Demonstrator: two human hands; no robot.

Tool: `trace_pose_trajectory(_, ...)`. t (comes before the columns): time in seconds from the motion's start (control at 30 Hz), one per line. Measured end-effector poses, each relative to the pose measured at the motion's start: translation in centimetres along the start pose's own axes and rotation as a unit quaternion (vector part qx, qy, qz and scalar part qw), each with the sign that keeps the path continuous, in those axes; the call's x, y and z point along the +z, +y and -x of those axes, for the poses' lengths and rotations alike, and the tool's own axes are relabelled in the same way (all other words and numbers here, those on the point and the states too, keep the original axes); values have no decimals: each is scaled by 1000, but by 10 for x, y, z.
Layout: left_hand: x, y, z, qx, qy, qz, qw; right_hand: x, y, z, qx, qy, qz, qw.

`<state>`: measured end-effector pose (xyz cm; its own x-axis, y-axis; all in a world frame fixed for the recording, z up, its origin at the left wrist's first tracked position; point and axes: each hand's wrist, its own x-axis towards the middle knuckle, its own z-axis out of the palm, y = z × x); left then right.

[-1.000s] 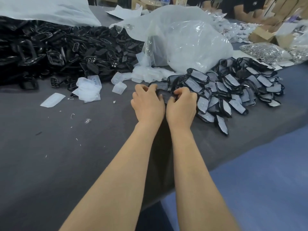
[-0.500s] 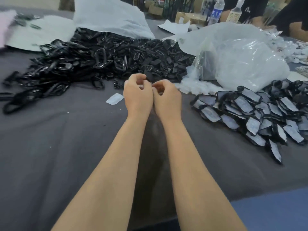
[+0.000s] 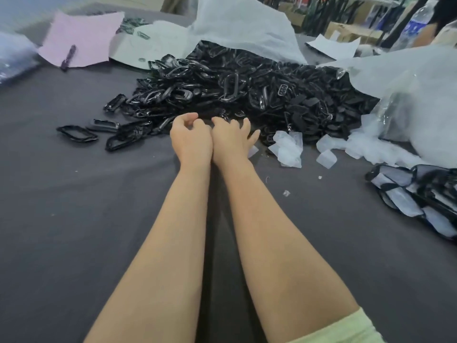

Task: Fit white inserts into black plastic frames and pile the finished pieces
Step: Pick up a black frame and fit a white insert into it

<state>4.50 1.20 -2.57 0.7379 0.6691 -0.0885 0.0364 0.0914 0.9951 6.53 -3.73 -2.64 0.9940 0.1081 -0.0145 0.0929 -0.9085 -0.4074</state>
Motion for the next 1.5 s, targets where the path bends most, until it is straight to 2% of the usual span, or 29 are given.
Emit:
trace_pose_trajectory(0.07,2,-2,-3,-3,-8,3,1000,1,-1,-4,18,3,6,1000)
trace_pose_trajectory(0.27,3,-6,-7,-7,-20,-14,1000,7,2,-6,21,91,1,996)
trace_pose_trajectory(0.6,5,-4,-6,-33,-32,-35,998,4,7,-4,-18,83,-57,995)
trace_pose_trajectory(0.67,4,-2,-6,-44,-35,-22,998,3,6,-4,-18,87,-91,992)
trace_pose_trajectory(0.77,6,0,-5,-60,-58,-5,997,-6,12,-5,-18,109,-209,972)
trace_pose_trajectory(0.83,10,0,-2,-40,-76,-28,996,-19,21,-6,-9,147,-251,957)
trace_pose_trajectory(0.9,13,-2,0,9,-78,-96,992,-33,37,-8,-2,187,-255,949)
trace_pose_trajectory(1.0,16,-3,3,66,-103,-139,983,-49,57,-7,-29,186,-251,950)
trace_pose_trajectory(1.07,20,-1,8,70,-143,-99,982,-54,63,-6,-57,164,-249,953)
trace_pose_trajectory(1.13,22,0,11,56,-145,-40,987,-55,69,-7,-57,171,-271,946)
trace_pose_trajectory(1.23,21,-1,10,11,-96,39,995,-48,78,-12,-22,201,-194,960)
trace_pose_trajectory(1.3,20,-2,8,-36,-68,108,991,-40,81,-16,-6,149,-82,985)
trace_pose_trajectory(1.37,19,-2,7,-71,-59,152,984,-31,79,-19,3,86,8,996)
trace_pose_trajectory(1.43,20,-3,9,-80,-66,161,981,-26,76,-21,15,80,33,996)
trace_pose_trajectory(1.5,21,-4,11,-78,-77,163,980,-22,75,-22,25,127,18,991)
